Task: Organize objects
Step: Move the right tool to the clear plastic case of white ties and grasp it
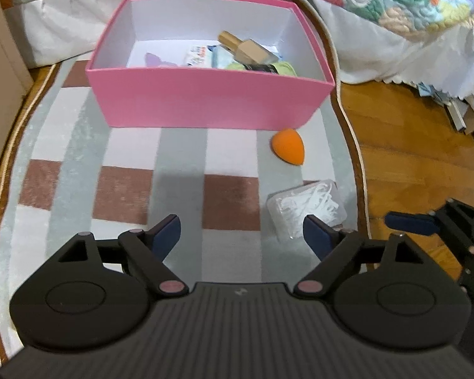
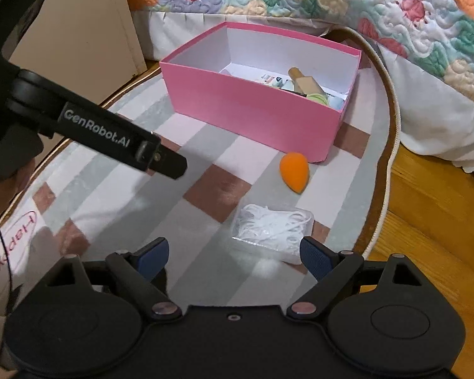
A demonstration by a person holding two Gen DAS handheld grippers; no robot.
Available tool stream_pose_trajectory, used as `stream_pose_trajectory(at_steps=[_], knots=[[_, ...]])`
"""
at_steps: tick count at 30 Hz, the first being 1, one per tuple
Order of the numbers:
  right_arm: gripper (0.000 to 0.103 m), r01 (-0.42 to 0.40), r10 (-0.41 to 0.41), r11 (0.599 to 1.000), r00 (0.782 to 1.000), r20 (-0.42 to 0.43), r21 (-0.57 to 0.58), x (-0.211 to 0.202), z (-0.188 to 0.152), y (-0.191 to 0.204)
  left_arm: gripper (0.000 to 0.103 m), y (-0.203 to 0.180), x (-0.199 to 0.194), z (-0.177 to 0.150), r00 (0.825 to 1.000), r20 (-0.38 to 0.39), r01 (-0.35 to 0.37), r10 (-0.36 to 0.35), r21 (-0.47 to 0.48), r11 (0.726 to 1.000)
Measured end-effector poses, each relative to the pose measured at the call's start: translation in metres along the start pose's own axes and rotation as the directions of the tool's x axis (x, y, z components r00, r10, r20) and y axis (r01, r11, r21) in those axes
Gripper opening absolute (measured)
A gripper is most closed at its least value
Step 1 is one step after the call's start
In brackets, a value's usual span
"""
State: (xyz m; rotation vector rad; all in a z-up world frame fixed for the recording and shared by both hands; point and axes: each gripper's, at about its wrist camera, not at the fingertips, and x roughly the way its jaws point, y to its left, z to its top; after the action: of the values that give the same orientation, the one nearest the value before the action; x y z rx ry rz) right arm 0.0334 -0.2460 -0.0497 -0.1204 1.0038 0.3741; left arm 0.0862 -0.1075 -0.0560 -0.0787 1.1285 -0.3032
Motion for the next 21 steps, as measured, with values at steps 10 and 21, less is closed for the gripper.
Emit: stream_pose_trajectory(at_steps=[10, 21], knots=[[0.092, 0.03, -0.027, 0.998, 0.998, 0.055, -0.049, 0.044, -0.023, -0.007, 0.086, -0.005, 0.043, -0.017, 0.996, 0.063, 0.07, -0.067, -0.037, 0.997], [0.093, 0.1, -0.097, 0.994, 0.993, 0.073, -0.048, 0.091, -0.035, -0.026, 0.083, -0.004, 0.092, -0.017, 0.982, 0.049, 0.189, -0.183, -0.173, 0.967]])
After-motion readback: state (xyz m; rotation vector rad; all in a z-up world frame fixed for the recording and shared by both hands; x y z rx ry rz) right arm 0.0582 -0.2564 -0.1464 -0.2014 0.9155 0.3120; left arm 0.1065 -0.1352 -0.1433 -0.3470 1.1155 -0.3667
